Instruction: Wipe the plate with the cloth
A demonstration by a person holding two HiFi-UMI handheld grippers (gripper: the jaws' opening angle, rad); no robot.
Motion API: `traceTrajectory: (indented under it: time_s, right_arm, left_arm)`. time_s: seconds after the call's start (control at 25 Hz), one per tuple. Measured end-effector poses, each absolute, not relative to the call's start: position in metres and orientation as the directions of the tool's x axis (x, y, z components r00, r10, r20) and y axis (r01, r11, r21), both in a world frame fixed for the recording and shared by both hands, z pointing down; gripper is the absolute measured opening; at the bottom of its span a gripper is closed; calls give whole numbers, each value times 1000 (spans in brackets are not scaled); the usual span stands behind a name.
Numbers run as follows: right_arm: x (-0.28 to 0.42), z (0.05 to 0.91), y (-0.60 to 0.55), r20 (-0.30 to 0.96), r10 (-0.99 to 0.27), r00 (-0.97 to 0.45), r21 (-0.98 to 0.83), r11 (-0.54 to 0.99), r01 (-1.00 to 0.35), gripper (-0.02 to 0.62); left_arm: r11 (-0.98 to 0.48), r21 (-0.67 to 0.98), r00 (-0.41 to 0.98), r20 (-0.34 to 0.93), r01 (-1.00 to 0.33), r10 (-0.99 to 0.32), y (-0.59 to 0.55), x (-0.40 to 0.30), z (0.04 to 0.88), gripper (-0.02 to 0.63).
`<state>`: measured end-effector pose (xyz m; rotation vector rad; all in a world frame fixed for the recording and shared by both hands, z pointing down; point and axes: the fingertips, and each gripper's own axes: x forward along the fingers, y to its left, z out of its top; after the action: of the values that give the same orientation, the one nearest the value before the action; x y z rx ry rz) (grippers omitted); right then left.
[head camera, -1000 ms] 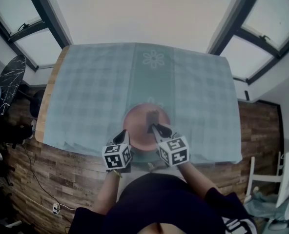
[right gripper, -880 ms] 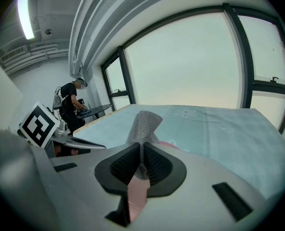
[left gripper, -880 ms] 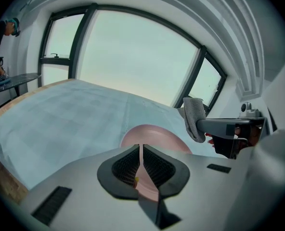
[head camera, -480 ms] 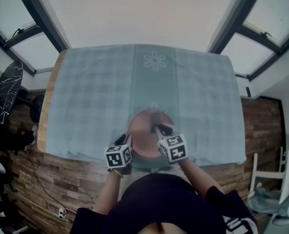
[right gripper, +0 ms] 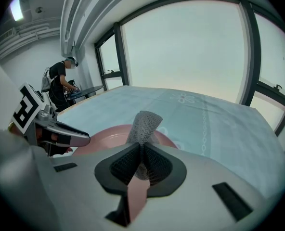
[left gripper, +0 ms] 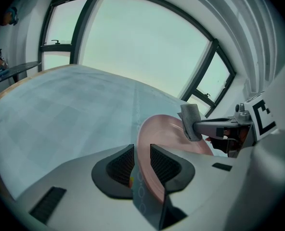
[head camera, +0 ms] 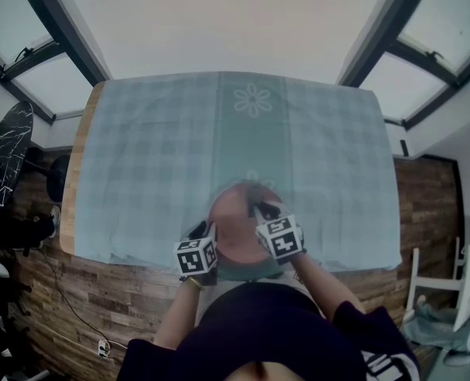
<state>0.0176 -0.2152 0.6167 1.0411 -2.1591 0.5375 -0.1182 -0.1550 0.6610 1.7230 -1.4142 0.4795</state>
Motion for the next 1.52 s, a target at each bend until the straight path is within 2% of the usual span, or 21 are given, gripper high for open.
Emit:
traceTrajectory:
  time_s: [0.2,0.32,0.76,1.52]
  right_arm:
    - [20,632,-224,751,-500,-432,-52,607,-793,34]
    - [19,639,-229,762,-490,-424,-51,607,-793,34]
    - [17,663,-239,806,-461,-371,-19,606,-795,34]
    - [-8,675,-229,833,-403,-379,-3,682,-732,34]
  left_arm:
    - [4,344,271,745,-939,-610,-157,-120,667,112]
    - [18,337,259,754,-941,-604,-157,-123,672,78]
    - [-5,344,279,752,-939,-598,-160,-118,677,38]
    - [3,365,289,741,-931,-607,-160,-119,677,34]
